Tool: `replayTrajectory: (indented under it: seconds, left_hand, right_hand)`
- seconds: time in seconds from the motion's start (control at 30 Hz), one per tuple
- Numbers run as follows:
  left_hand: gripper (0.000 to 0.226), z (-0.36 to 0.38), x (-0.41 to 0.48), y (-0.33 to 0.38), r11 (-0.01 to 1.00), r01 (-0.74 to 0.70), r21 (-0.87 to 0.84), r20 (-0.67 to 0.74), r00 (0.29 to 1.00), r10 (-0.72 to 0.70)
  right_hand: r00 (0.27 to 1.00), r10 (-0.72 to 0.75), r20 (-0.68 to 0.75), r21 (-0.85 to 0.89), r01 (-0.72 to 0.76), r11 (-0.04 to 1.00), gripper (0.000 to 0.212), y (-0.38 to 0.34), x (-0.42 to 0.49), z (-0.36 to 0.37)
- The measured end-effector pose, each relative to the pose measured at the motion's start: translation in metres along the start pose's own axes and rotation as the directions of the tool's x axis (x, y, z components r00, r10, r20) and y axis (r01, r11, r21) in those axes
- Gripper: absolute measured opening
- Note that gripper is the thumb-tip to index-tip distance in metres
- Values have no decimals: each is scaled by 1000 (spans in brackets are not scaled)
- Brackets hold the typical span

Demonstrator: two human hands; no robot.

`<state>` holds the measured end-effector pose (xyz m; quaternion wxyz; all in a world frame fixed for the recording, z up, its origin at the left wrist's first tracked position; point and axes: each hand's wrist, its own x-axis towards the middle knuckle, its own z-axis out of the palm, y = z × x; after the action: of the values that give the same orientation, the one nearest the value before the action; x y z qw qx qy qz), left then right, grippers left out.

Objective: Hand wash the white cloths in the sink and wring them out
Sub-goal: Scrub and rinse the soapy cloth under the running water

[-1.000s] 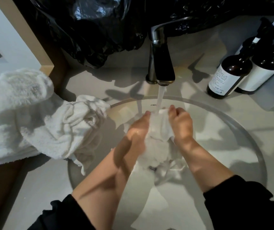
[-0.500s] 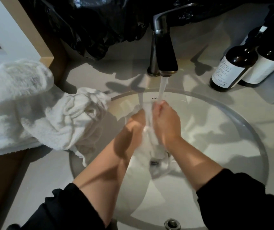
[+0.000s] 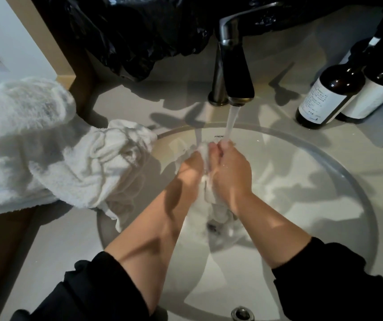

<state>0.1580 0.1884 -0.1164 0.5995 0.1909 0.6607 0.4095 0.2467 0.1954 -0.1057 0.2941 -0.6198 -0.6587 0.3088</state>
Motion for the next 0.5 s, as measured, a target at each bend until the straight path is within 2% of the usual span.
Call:
replayTrajectory:
  seconds: [0.07, 0.13, 0.2, 0.23, 0.3, 0.33, 0.37, 0.4, 0.43, 0.47, 0.5]
  left_hand:
    - [34, -5, 4, 1, 999, 9, 46, 34, 999, -10]
    - [43, -10, 3, 5, 993, 52, 105, 89, 994, -62]
    - [33, -11, 2, 8, 954, -32, 298, 76, 997, 9]
    - [24, -14, 3, 7, 897, -120, 425, 57, 993, 105]
    - [31, -22, 3, 6, 718, -231, 657, 65, 966, 251]
    - [44, -26, 2, 2, 607, -237, 759, 90, 960, 264]
    - [62, -30, 4, -7, 478, -227, 849, 135, 966, 218]
    - [82, -31, 7, -18, 358, -221, 907, 177, 972, 153]
    - [101, -30, 13, -32, 282, -208, 936, 194, 978, 77]
    - [112, -26, 8, -39, 262, -206, 943, 203, 978, 39]
    - [115, -22, 10, -47, 284, -207, 936, 200, 978, 54]
  right_hand:
    - [1000, -16, 8, -75, 16, 997, 31, 8, 8, -4]
    - [998, 60, 32, -166, -53, 985, 36, 26, 26, -16]
    - [985, 154, 81, -260, -128, 957, 35, 39, 37, -31]
    - [975, 184, 124, -316, -137, 939, 32, 41, 40, -39]
    - [949, 201, 243, -386, -96, 918, 38, 47, 44, -55]
    - [910, 238, 341, -416, -80, 906, 53, 51, 43, -62]
    - [836, 304, 457, -472, -62, 879, 75, 54, 40, -65]
    - [732, 407, 547, -567, -33, 823, 97, 58, 33, -64]
    - [657, 484, 579, -642, 1, 767, 114, 63, 25, -56]
    - [643, 515, 567, -678, 9, 735, 124, 68, 17, -47]
    - [689, 484, 540, -652, -22, 758, 128, 73, 10, -37]
